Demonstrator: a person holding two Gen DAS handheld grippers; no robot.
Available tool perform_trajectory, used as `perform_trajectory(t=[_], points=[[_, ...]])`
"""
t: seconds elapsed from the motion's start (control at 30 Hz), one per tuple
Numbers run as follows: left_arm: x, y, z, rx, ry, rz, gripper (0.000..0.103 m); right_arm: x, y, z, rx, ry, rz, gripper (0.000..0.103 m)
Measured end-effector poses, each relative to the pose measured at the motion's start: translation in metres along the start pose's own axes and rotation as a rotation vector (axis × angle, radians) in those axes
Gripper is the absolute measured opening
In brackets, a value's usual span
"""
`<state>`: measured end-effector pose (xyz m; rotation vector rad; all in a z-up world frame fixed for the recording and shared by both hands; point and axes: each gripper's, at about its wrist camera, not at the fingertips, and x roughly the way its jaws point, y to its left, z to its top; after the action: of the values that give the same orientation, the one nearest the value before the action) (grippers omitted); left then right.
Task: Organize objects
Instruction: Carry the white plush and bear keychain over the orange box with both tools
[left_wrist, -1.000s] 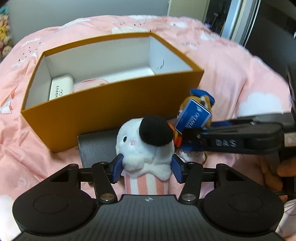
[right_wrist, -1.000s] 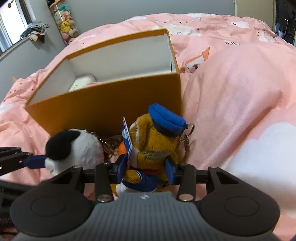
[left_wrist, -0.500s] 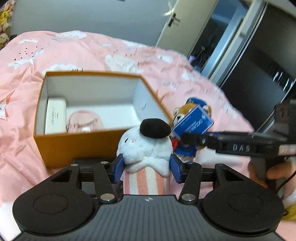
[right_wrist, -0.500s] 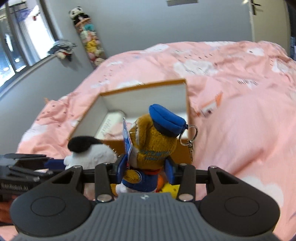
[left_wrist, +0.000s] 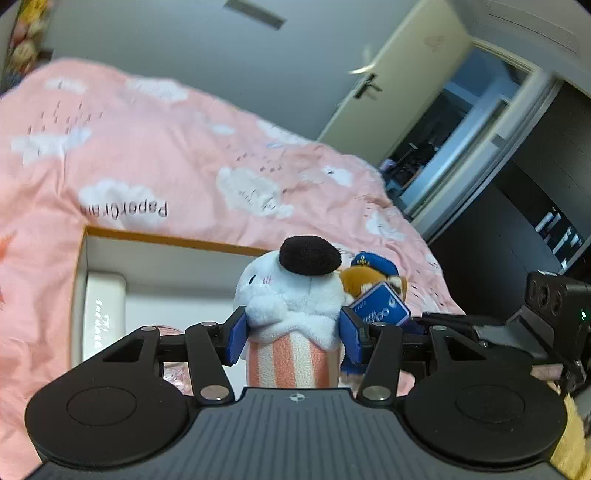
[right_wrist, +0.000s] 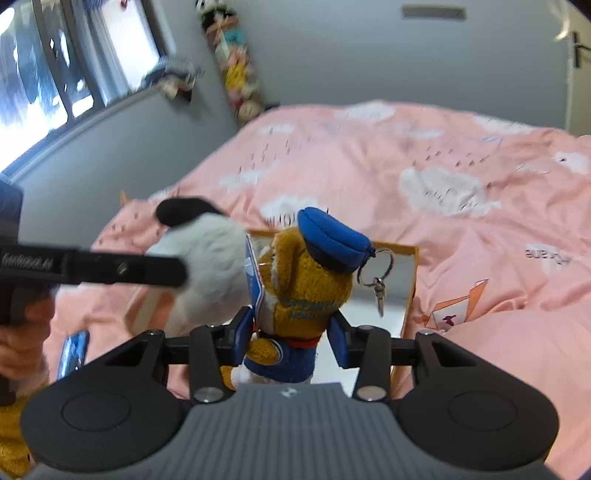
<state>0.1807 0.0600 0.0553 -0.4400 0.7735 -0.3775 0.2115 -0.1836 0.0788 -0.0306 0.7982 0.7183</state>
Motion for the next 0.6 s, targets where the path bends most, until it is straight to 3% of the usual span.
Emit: perform_trajectory(t=[0.3,0.6], points=[[0.086,0.044,-0.012,-0.163,0.145,0.054,0.059,0.073,-0.037,0.003,-0.089,0.272,0.007,0.046],[0.114,0.058,-0.038,-0.153,0.21,0.099,0.059,0.12,-0.052,-0.001,-0.087,0.452,0.024,0.045]])
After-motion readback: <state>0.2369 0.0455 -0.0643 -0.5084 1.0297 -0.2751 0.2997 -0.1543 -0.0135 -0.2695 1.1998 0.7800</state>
